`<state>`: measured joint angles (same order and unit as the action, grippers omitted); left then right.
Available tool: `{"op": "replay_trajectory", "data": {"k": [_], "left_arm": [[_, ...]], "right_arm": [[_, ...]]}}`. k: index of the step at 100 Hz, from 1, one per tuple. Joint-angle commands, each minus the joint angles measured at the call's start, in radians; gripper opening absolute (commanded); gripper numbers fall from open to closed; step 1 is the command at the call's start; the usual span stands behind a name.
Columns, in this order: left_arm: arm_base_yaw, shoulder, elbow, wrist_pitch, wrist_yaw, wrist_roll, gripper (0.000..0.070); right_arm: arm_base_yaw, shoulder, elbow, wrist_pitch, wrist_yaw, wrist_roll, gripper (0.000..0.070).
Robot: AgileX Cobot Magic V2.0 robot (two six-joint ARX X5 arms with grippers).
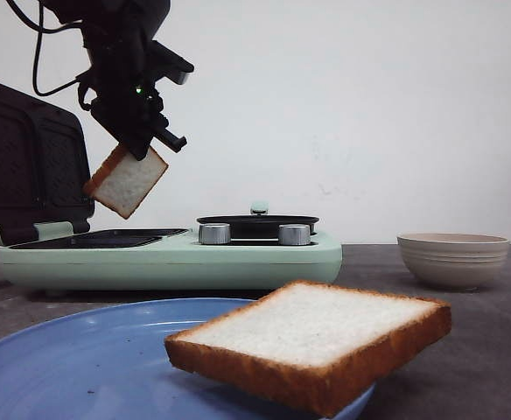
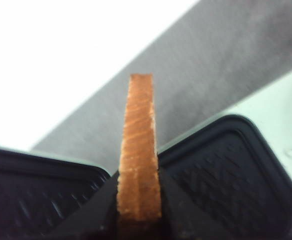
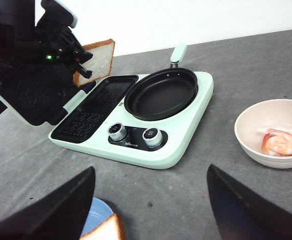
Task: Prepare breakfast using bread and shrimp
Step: 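Lower the bread slice onto the press plate and open the left gripper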
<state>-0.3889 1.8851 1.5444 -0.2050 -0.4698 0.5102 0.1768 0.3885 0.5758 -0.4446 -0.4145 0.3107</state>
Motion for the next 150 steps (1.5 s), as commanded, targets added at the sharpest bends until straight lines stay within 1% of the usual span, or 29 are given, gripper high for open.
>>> {"op": "replay_trajectory", "data": {"k": [1,11,22,38,51,67,77,89,92,95,98,104,106,108,112,131,134,142,150], "left_arm": [[-0.002,0.027,0.024,0.018,-0.012,0.052,0.0001],[-0.002,0.042,0.024,0.021,-0.036,0.056,0.0001],[-0.001,0.062,0.024,0.019,-0.037,0.059,0.0001],[-0.006,0.081,0.024,0.02,0.0,0.058,0.0001],[-0.013,0.098,0.024,0.016,0.003,0.053,0.0],[-0.018,0.12,0.024,-0.005,0.004,0.024,0.0],[-0.024,0.132,0.024,-0.023,0.005,0.019,0.0],[-0.032,0.134,0.024,-0.04,0.027,0.019,0.0005],[-0.034,0.134,0.024,-0.039,0.026,0.019,0.0039],[-0.035,0.134,0.024,-0.037,0.026,0.019,0.0108],[-0.035,0.134,0.024,-0.037,0.026,0.019,0.0207],[-0.036,0.134,0.024,-0.037,0.026,0.019,0.0432],[-0.036,0.134,0.024,-0.037,0.026,0.019,0.0486],[-0.036,0.134,0.024,-0.037,0.026,0.019,0.0525],[-0.036,0.134,0.024,-0.037,0.026,0.019,0.0558],[-0.044,0.134,0.024,-0.04,0.024,0.019,0.0563],[-0.046,0.133,0.024,-0.041,0.024,0.019,0.0583],[-0.055,0.133,0.026,-0.041,0.018,0.01,0.07],[-0.062,0.133,0.033,-0.042,0.015,-0.033,0.07]], "right_arm": [[0.005,0.004,0.014,0.006,0.005,-0.013,0.044],[0.005,0.004,0.014,0.001,0.005,-0.015,0.044],[0.005,0.004,0.014,0.0,0.005,-0.029,0.044],[0.005,0.009,0.014,-0.006,0.02,-0.032,0.044],[0.005,0.009,0.014,-0.006,0.024,-0.032,0.044],[0.005,0.009,0.014,-0.006,0.024,-0.032,0.044],[0.005,0.009,0.014,-0.006,0.024,-0.032,0.044],[0.005,0.009,0.014,-0.006,0.024,-0.033,0.044],[0.005,0.009,0.014,-0.006,0.024,-0.034,0.044],[0.005,0.009,0.014,-0.006,0.024,-0.035,0.044],[0.005,0.009,0.014,-0.006,0.024,-0.035,0.044],[0.005,0.009,0.014,-0.006,0.024,-0.037,0.044],[0.005,0.009,0.014,-0.006,0.024,-0.038,0.044],[0.005,0.009,0.014,-0.006,0.024,-0.039,0.044],[0.005,0.009,0.014,-0.006,0.024,-0.039,0.044],[0.005,0.009,0.014,-0.006,0.026,-0.042,0.044],[0.005,0.009,0.014,-0.006,0.028,-0.043,0.044],[0.005,0.009,0.014,-0.006,0.031,-0.043,0.044],[0.005,0.009,0.014,-0.006,0.031,-0.052,0.044]]}}
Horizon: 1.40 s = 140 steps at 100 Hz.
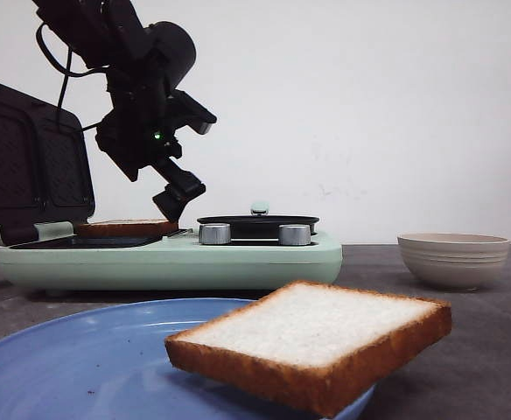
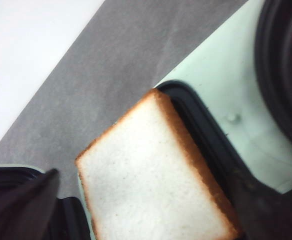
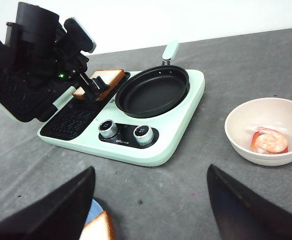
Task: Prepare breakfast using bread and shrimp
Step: 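Lower the bread slice onto the press plate and open the left gripper, then reach the right gripper to the other bread slice and grasp it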
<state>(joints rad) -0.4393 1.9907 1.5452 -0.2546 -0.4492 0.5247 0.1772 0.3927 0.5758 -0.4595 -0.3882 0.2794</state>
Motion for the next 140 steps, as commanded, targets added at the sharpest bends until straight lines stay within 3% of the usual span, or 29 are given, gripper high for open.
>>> {"op": "replay_trajectory", "data": {"k": [1,20,33,47,58,73,85,97,112,140], "left_arm": [[-0.012,0.027,0.033,0.008,-0.006,-0.051,0.07],[-0.034,0.025,0.097,-0.053,-0.053,-0.127,0.0698],[-0.05,-0.01,0.173,-0.129,-0.064,-0.228,0.0331],[-0.063,-0.083,0.216,-0.15,-0.05,-0.25,0.0202],[-0.063,-0.163,0.216,-0.161,-0.006,-0.292,0.0001],[-0.051,-0.281,0.216,-0.256,0.074,-0.443,0.0],[-0.047,-0.381,0.215,-0.36,0.142,-0.517,0.0],[-0.055,-0.483,0.213,-0.464,0.219,-0.518,0.0],[-0.087,-0.625,0.188,-0.561,0.253,-0.517,0.0],[-0.122,-0.999,-0.116,-0.574,0.303,-0.579,0.0]], "right_arm": [[0.005,0.005,0.014,0.008,0.004,-0.021,0.044],[0.005,0.005,0.014,0.008,0.005,-0.033,0.044],[0.005,0.008,0.014,0.009,0.005,-0.032,0.044],[0.005,0.033,0.014,0.009,0.004,-0.023,0.044],[0.005,0.062,0.014,0.005,-0.003,-0.001,0.044],[0.005,0.098,0.014,-0.039,-0.005,0.013,0.044],[0.005,0.133,0.014,-0.097,-0.018,0.036,0.044],[0.005,0.175,0.014,-0.143,-0.097,0.037,0.044],[0.005,0.241,0.014,-0.164,-0.189,0.054,0.044],[0.005,0.333,0.014,-0.179,-0.238,0.045,0.044]]}}
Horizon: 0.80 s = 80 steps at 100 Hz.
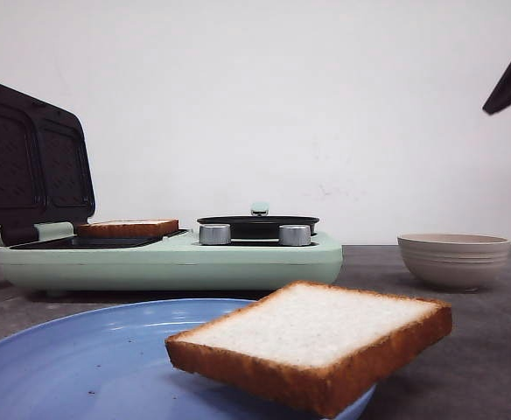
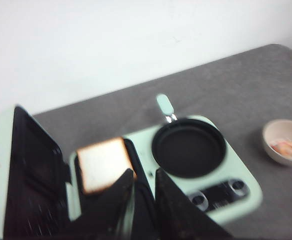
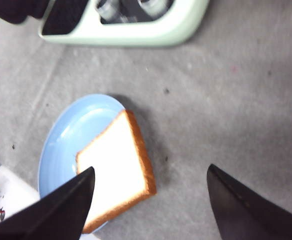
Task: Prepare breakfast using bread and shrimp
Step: 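Reach the right gripper to the other bread slice and grasp it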
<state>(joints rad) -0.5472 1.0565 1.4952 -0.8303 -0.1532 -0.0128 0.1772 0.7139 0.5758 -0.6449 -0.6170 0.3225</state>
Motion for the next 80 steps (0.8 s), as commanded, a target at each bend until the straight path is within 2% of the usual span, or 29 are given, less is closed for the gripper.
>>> {"op": "replay_trajectory", "data": {"k": [1,30,39,53,80], "left_arm": [[-0.016,-0.08,-0.08,0.003,0.007,-0.045,0.0],[-0.027,-0.421,-0.45,0.014,0.01,-0.113,0.0],[-0.027,-0.494,-0.522,0.014,0.042,-0.134,0.0],[-0.027,-0.558,-0.568,0.014,0.104,-0.141,0.0],[-0.03,-0.568,-0.569,0.016,0.109,-0.124,0.0]], "right_arm": [[0.005,0.013,0.014,0.008,-0.011,0.002,0.044],[0.005,0.091,0.014,0.015,-0.024,-0.014,0.044],[0.005,0.136,0.014,0.015,-0.053,-0.013,0.044],[0.013,0.209,0.014,0.016,-0.091,-0.013,0.044],[0.105,0.336,0.014,0.045,-0.103,-0.02,0.044]]}}
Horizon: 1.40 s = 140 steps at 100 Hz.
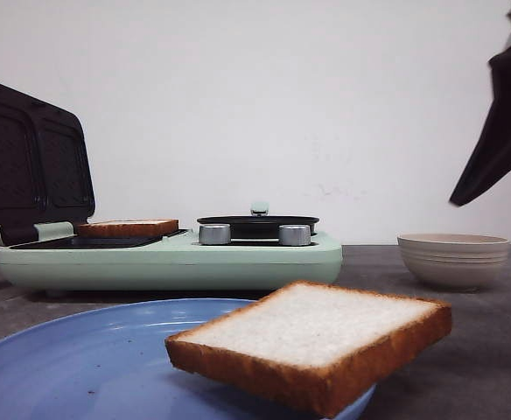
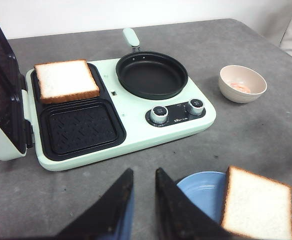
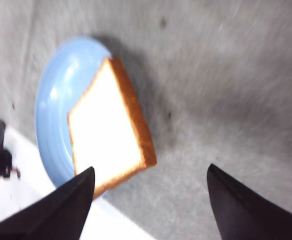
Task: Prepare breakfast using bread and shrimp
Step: 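Reach the right gripper to the other bread slice and grasp it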
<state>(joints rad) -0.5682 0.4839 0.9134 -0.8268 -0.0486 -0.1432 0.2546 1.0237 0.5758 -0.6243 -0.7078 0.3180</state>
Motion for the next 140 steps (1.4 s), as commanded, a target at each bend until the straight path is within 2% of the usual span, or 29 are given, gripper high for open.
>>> {"op": "replay_trajectory", "data": {"k": [1,27,75,100,103,113,125,136,140], "left_arm": [[-0.01,0.005,0.013,0.013,0.005,0.008,0.0],[-0.034,0.005,0.013,0.013,0.008,0.026,0.0],[-0.047,0.005,0.013,0.014,0.008,0.026,0.0],[-0.047,0.005,0.013,0.057,0.008,0.026,0.0],[-0.047,0.005,0.013,0.063,0.008,0.026,0.0],[-0.047,0.005,0.013,0.068,0.008,0.026,0.0],[-0.047,0.005,0.013,0.07,0.008,0.026,0.0],[-0.047,0.005,0.013,0.089,0.008,0.027,0.0],[-0.047,0.005,0.013,0.1,0.008,0.027,0.0]], "right_arm": [[0.033,0.03,0.014,0.029,-0.015,-0.016,0.044],[0.109,0.128,0.014,0.14,-0.031,-0.01,0.044],[0.11,0.293,0.014,0.239,-0.039,-0.012,0.044],[0.11,0.368,0.014,0.322,-0.146,-0.011,0.0436],[0.11,0.375,0.014,0.329,-0.157,-0.011,0.0409],[0.11,0.388,0.014,0.339,-0.168,-0.012,0.0249],[0.11,0.388,0.014,0.349,-0.203,-0.019,0.0151],[0.11,0.388,0.014,0.357,-0.246,-0.033,0.0],[0.11,0.388,0.014,0.361,-0.266,-0.045,0.0]]}}
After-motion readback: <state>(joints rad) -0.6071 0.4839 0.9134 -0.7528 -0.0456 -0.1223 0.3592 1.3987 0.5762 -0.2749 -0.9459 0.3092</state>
